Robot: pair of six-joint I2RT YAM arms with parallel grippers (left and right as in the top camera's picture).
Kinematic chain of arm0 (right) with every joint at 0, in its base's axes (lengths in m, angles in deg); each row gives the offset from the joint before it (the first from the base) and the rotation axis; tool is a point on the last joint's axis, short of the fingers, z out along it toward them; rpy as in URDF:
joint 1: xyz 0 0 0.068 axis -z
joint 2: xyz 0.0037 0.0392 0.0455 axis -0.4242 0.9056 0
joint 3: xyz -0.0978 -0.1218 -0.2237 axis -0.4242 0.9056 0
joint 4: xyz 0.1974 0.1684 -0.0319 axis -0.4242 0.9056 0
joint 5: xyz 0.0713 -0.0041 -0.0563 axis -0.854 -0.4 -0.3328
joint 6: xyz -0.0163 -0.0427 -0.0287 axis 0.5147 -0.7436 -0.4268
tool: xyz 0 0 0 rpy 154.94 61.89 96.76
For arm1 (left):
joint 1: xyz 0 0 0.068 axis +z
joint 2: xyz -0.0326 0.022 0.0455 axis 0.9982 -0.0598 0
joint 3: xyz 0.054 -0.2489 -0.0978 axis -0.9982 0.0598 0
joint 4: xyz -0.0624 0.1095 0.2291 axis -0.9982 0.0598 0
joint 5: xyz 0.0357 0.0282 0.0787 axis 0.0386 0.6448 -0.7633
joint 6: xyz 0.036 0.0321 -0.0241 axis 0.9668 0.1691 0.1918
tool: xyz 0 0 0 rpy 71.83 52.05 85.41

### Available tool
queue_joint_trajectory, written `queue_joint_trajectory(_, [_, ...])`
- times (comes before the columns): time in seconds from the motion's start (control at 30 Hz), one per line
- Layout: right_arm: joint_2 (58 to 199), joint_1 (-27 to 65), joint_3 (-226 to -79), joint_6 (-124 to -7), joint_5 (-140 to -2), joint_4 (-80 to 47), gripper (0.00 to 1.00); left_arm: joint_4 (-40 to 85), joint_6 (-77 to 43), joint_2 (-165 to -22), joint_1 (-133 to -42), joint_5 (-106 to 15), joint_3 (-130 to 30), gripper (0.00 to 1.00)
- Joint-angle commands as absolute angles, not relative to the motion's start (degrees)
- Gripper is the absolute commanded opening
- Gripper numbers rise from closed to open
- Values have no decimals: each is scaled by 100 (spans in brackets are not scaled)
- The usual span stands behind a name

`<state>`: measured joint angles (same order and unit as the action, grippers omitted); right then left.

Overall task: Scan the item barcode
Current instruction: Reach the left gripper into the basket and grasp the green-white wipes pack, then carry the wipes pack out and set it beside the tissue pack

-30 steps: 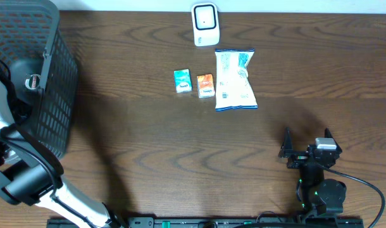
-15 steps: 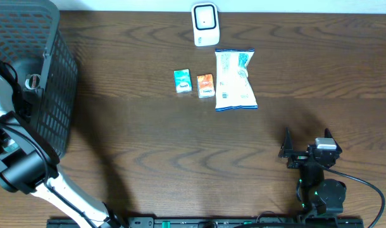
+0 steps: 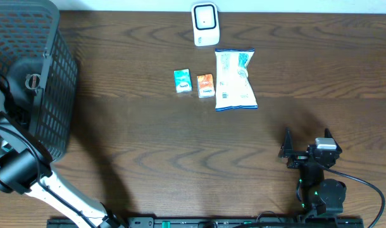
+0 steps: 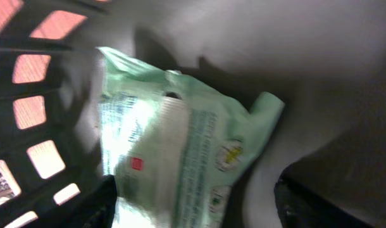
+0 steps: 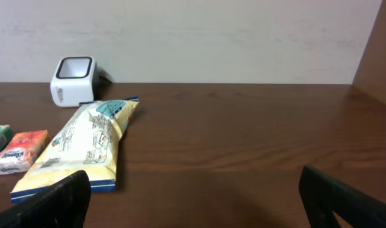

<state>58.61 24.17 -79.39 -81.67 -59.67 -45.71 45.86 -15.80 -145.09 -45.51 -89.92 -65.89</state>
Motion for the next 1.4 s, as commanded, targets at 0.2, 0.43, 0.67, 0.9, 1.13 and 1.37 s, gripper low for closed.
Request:
queue_joint_trajectory(0.2, [5827, 2430, -7926, -8208, -5958, -4553, 99, 4610, -1497, -14607, -4372, -8550, -6401, 55])
queue_joint_trajectory(0.43, [5827, 2430, -7926, -8208, -5958, -4553, 99, 4712, -1497, -14605, -4374, -8244, -6316, 8])
queue_joint_trajectory(0.67, [5827, 2430, -7926, -8208, -5958, -4553, 99, 4800, -1564, -14151, -4383, -7755, -6381, 7])
queue_joint_trajectory(0.9, [5827, 2430, -7926, -8208, -5958, -4553, 99, 4179, -1728, -12776, -4389, -5547, -6602, 7])
queue_joint_trajectory(1.13, [5827, 2430, -7926, -8208, -5958, -4553, 99, 3056, -3217, -11029, -4536, -5110, -6604, 7])
queue_joint_trajectory(1.37, [5827, 2430, -7926, -8208, -5958, -4553, 99, 2267, -3735, -9786, -4929, -5110, -6604, 7])
